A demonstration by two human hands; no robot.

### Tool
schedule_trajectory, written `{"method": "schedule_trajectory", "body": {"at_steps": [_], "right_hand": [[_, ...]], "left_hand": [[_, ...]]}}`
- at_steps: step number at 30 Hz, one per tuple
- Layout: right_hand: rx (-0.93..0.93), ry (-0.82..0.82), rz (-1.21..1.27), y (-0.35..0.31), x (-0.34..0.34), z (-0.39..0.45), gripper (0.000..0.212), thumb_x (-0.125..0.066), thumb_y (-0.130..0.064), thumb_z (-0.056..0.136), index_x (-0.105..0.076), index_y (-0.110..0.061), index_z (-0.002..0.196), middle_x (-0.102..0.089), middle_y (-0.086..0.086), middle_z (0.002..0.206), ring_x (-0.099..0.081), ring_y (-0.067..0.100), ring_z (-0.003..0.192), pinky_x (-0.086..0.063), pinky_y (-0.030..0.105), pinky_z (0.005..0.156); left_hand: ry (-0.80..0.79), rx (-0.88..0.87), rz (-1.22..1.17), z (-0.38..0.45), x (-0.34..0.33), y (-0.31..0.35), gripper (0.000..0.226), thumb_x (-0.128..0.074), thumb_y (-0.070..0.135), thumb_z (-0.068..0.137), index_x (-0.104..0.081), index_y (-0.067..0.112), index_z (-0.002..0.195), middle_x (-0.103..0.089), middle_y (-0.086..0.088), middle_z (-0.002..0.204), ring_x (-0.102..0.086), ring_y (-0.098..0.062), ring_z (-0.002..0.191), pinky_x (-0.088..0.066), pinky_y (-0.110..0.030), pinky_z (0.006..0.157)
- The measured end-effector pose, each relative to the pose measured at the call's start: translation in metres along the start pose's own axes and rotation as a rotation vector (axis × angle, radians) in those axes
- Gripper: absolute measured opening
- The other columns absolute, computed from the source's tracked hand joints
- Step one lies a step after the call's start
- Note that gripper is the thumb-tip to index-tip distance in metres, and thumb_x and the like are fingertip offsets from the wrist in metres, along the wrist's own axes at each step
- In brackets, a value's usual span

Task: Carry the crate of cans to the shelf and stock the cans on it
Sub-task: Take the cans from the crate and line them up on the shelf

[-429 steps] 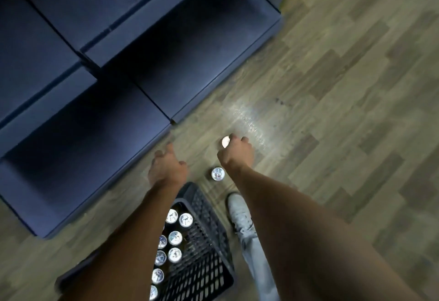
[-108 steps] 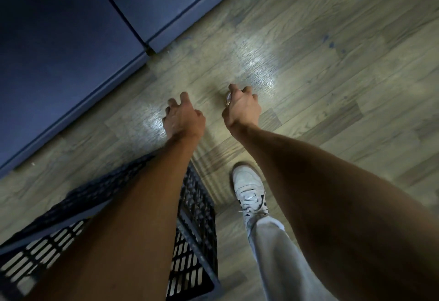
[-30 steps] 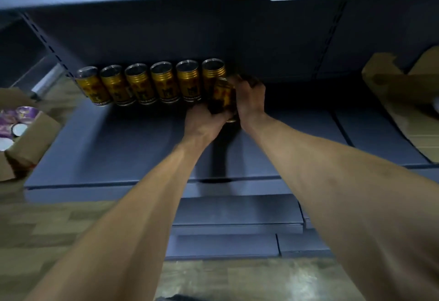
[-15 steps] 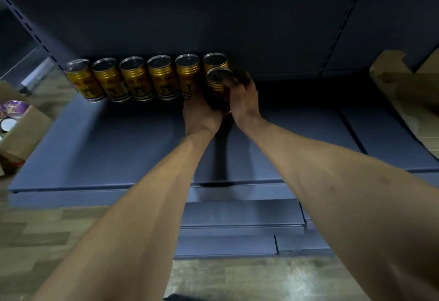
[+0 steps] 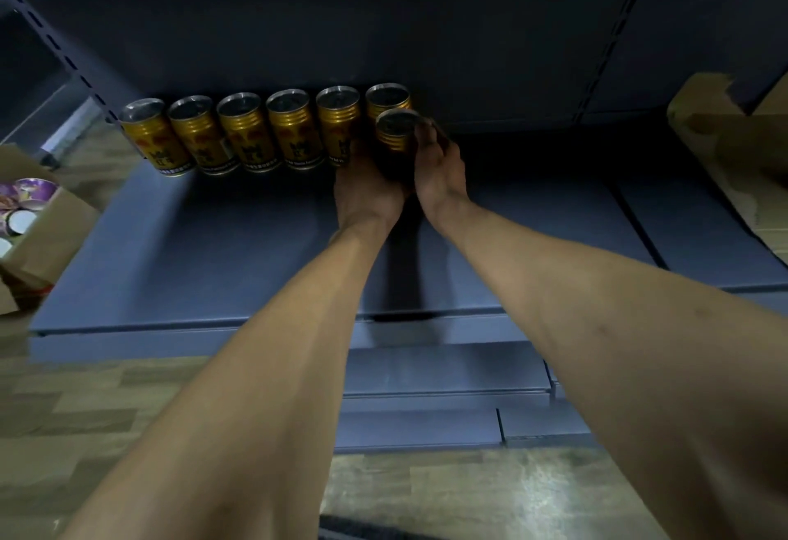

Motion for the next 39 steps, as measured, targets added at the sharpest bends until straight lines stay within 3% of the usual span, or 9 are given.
{"method": "schedule_trajectory", "body": {"at_steps": [6, 11, 14, 18, 26, 29, 31, 33, 39], "right_hand": [[-0.037, 0.163, 0.056, 0.001, 0.015, -0.012, 0.037, -0.04, -0.031, 0.105, -0.062, -0.012, 0.128, -0.064, 0.011, 0.128, -0.058, 0.026, 0.119, -0.042, 0.027, 0.094], [0.065, 0.3, -0.222, 0.006, 0.045, -0.036, 0.026, -0.049, -0.026, 0.098, -0.065, -0.014, 0.115, -0.069, 0.011, 0.115, -0.063, 0.031, 0.11, -0.048, 0.033, 0.09], [0.111, 0.287, -0.564, 0.012, 0.049, -0.06, 0.045, -0.049, -0.033, 0.093, -0.055, -0.017, 0.135, -0.063, 0.016, 0.125, -0.056, 0.037, 0.118, -0.046, 0.044, 0.099], [0.213, 0.358, -0.789, 0.015, 0.053, -0.098, 0.058, -0.047, -0.04, 0.091, -0.045, -0.018, 0.145, -0.052, 0.017, 0.138, -0.039, 0.037, 0.133, -0.03, 0.05, 0.11], [0.248, 0.278, -0.925, 0.064, 0.012, -0.227, 0.063, -0.046, -0.041, 0.097, -0.029, -0.021, 0.155, -0.021, 0.018, 0.162, -0.008, 0.031, 0.152, -0.008, 0.048, 0.121], [0.338, 0.31, -0.92, 0.072, 0.007, -0.266, 0.057, -0.055, -0.034, 0.093, -0.044, -0.015, 0.146, -0.037, 0.019, 0.152, -0.026, 0.033, 0.145, -0.019, 0.049, 0.118], [0.401, 0.324, -0.922, 0.076, 0.011, -0.286, 0.044, -0.059, -0.024, 0.09, -0.056, -0.011, 0.132, -0.054, 0.014, 0.132, -0.045, 0.032, 0.128, -0.032, 0.043, 0.108], [0.348, 0.277, -0.945, 0.086, 0.013, -0.3, 0.032, -0.056, -0.02, 0.091, -0.06, -0.012, 0.122, -0.06, 0.008, 0.118, -0.051, 0.027, 0.114, -0.037, 0.037, 0.098], [0.207, 0.118, -0.978, 0.157, 0.031, -0.342, 0.037, -0.054, -0.02, 0.093, -0.055, -0.014, 0.129, -0.061, 0.009, 0.117, -0.05, 0.027, 0.111, -0.042, 0.038, 0.092]], "left_hand": [[0.021, -0.033, 0.119, -0.011, 0.033, -0.008, 0.05, -0.054, 0.049, 0.09, -0.049, 0.027, 0.134, -0.061, -0.004, 0.129, -0.056, -0.03, 0.119, -0.044, -0.035, 0.09], [-0.07, 0.079, 0.397, -0.029, 0.063, -0.047, 0.067, -0.019, 0.067, 0.092, -0.032, 0.034, 0.148, -0.037, -0.021, 0.15, -0.032, -0.04, 0.137, -0.023, -0.054, 0.111], [-0.124, 0.089, 0.569, -0.049, 0.086, -0.07, 0.077, -0.011, 0.074, 0.09, -0.014, 0.034, 0.155, -0.01, -0.024, 0.16, -0.007, -0.039, 0.148, -0.007, -0.054, 0.115], [-0.12, -0.025, 0.572, -0.071, 0.099, -0.066, 0.078, -0.011, 0.074, 0.09, -0.01, 0.032, 0.156, 0.0, -0.024, 0.161, 0.002, -0.039, 0.149, -0.002, -0.053, 0.117], [-0.162, -0.599, 0.58, -0.175, 0.118, -0.07, 0.06, -0.027, 0.05, 0.099, -0.024, 0.026, 0.154, -0.01, -0.021, 0.161, -0.016, -0.034, 0.148, -0.02, -0.046, 0.116], [-0.124, -0.718, 0.436, -0.215, 0.131, -0.072, 0.038, -0.044, 0.03, 0.094, -0.056, 0.014, 0.127, -0.049, -0.016, 0.135, -0.056, -0.034, 0.112, -0.05, -0.046, 0.086], [-0.138, -0.713, 0.384, -0.241, 0.134, -0.082, 0.024, -0.045, 0.022, 0.09, -0.063, 0.01, 0.099, -0.058, -0.008, 0.099, -0.061, -0.032, 0.072, -0.049, -0.04, 0.055], [-0.215, -0.666, 0.426, -0.265, 0.127, -0.102, 0.018, -0.048, 0.019, 0.09, -0.064, 0.01, 0.09, -0.055, -0.006, 0.088, -0.057, -0.032, 0.058, -0.039, -0.034, 0.048], [-0.429, -0.401, 0.499, -0.341, 0.089, -0.176, 0.026, -0.05, 0.019, 0.091, -0.061, 0.012, 0.114, -0.055, -0.01, 0.113, -0.06, -0.035, 0.088, -0.044, -0.041, 0.066]]}}
Point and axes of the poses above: each hand's wrist, its own z-axis towards the middle knuckle, its own x-axis out of the back of the hand, y = z × x, the point moved 6 cm from there along z, towards the middle knuckle
